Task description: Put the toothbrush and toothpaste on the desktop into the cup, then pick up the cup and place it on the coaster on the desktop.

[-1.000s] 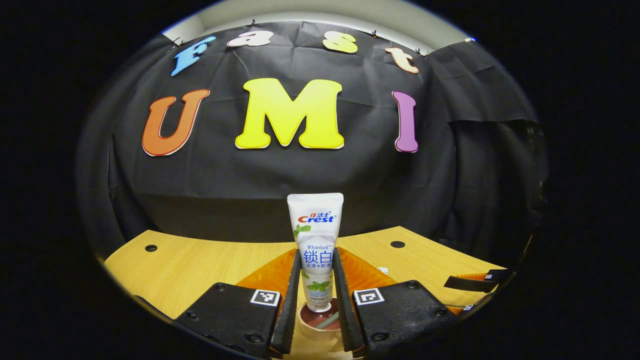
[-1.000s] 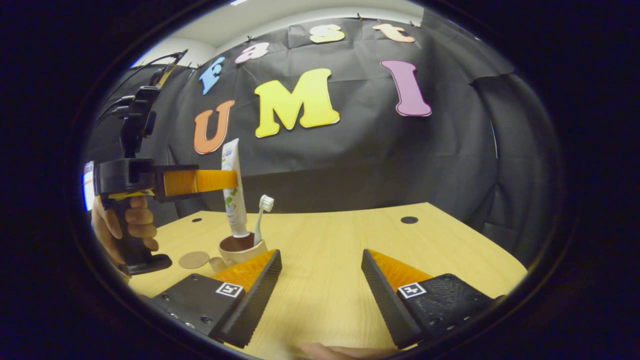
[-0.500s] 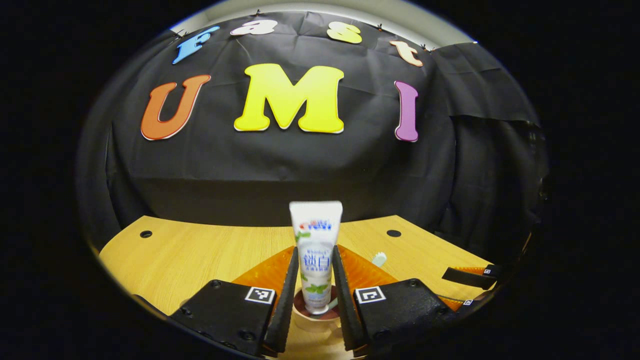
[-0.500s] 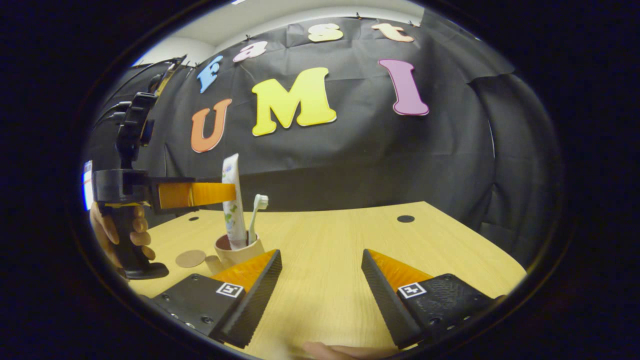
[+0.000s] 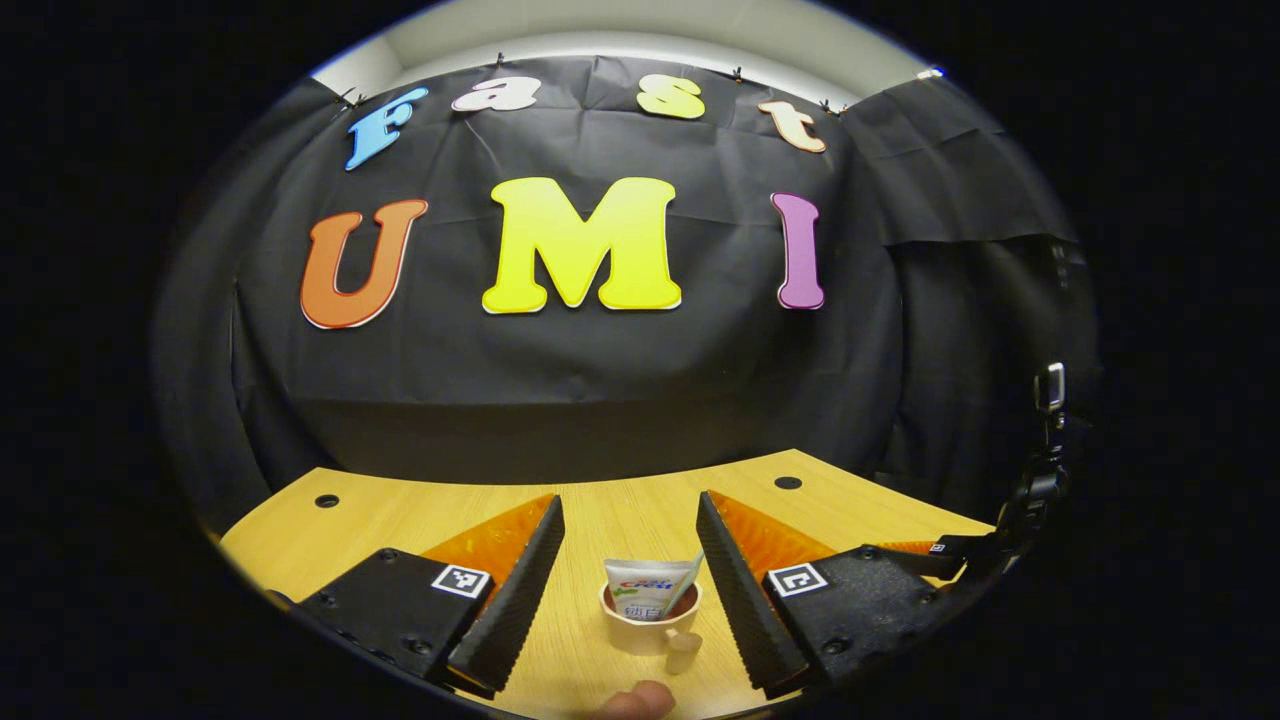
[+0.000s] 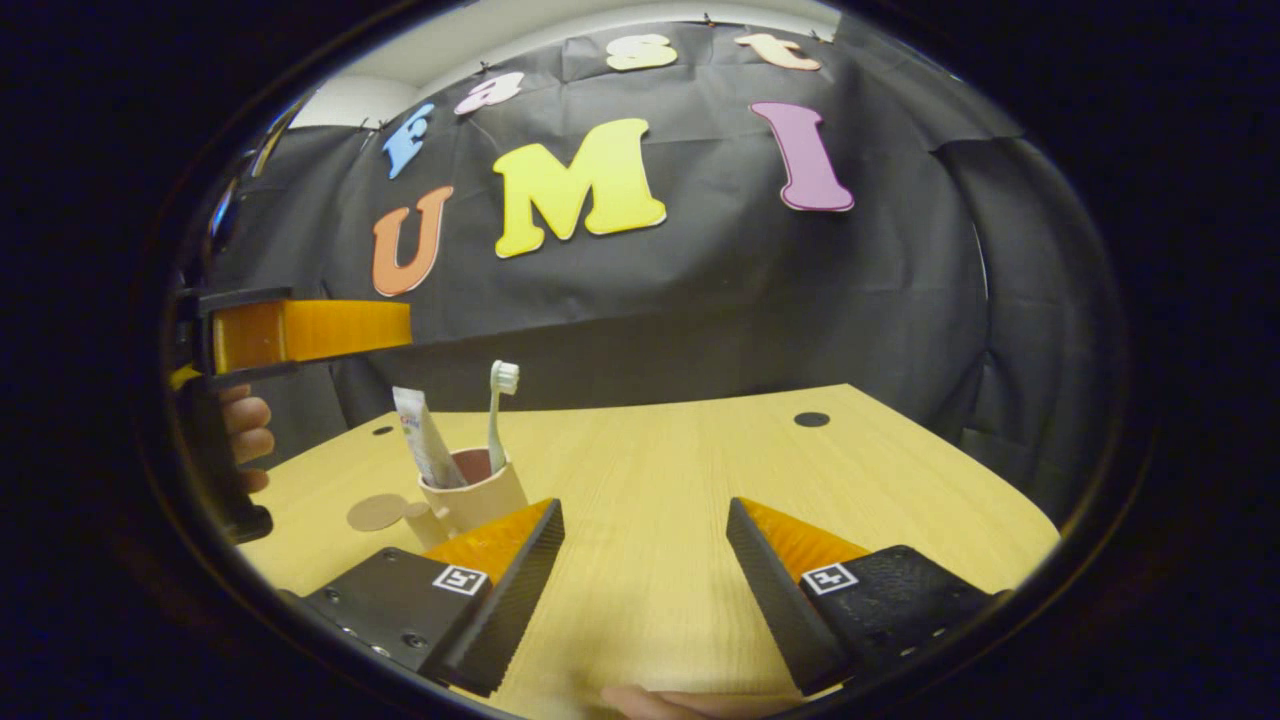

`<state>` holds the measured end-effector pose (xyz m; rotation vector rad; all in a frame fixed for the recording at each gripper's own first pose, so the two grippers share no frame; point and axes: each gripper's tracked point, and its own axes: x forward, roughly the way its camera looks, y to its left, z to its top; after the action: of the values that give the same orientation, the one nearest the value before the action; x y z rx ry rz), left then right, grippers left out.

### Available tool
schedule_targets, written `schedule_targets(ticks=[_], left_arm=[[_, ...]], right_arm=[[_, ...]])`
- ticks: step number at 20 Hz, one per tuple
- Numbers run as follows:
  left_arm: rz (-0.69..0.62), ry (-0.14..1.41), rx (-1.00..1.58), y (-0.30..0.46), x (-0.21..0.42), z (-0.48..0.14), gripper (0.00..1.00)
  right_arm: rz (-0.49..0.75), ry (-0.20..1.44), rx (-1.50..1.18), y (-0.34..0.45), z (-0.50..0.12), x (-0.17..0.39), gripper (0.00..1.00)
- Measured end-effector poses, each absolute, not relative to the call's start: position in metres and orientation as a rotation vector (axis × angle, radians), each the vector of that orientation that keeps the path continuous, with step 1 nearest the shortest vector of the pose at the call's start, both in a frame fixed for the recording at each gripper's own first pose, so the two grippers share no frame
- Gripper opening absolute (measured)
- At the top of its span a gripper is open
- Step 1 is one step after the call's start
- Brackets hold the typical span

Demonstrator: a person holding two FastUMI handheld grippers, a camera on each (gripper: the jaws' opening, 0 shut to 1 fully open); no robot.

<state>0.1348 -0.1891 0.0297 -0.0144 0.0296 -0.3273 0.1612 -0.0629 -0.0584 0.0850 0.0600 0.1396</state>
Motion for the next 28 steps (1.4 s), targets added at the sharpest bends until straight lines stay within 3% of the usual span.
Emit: schedule_targets(ticks=[1, 4, 5, 6, 7, 17, 25, 28], left_arm=[[-0.317, 0.028, -0.009, -0.181, 0.128, 0.031, 0.86], [-0.291, 0.022, -0.017, -0.154, 0.108, 0.033, 0.89], [-0.279, 0.017, -0.018, -0.145, 0.101, 0.034, 1.00], [-0.258, 0.014, -0.021, -0.133, 0.097, 0.033, 0.92], [-0.247, 0.013, -0.024, -0.121, 0.090, 0.032, 0.98], [-0.176, 0.030, -0.054, -0.040, 0.046, -0.003, 0.98], [-0.178, 0.043, -0.091, -0.015, 0.037, -0.030, 0.98], [-0.183, 0.038, -0.122, -0.007, 0.037, -0.037, 0.98]], right_arm=[[0.131, 0.054, 0.061, -0.061, -0.058, 0.161, 0.94], [0.110, 0.042, 0.013, -0.055, -0.049, 0.154, 0.97], [0.110, 0.049, 0.013, -0.050, -0.048, 0.151, 0.97], [0.114, 0.059, 0.019, -0.044, -0.047, 0.149, 1.00], [0.117, 0.076, 0.024, -0.037, -0.047, 0.146, 0.97], [0.185, 0.202, -0.034, 0.033, -0.036, 0.131, 0.97], [0.203, 0.468, -0.043, 0.062, -0.046, 0.148, 0.97], [0.153, 0.589, -0.090, 0.059, -0.065, 0.157, 0.97]])
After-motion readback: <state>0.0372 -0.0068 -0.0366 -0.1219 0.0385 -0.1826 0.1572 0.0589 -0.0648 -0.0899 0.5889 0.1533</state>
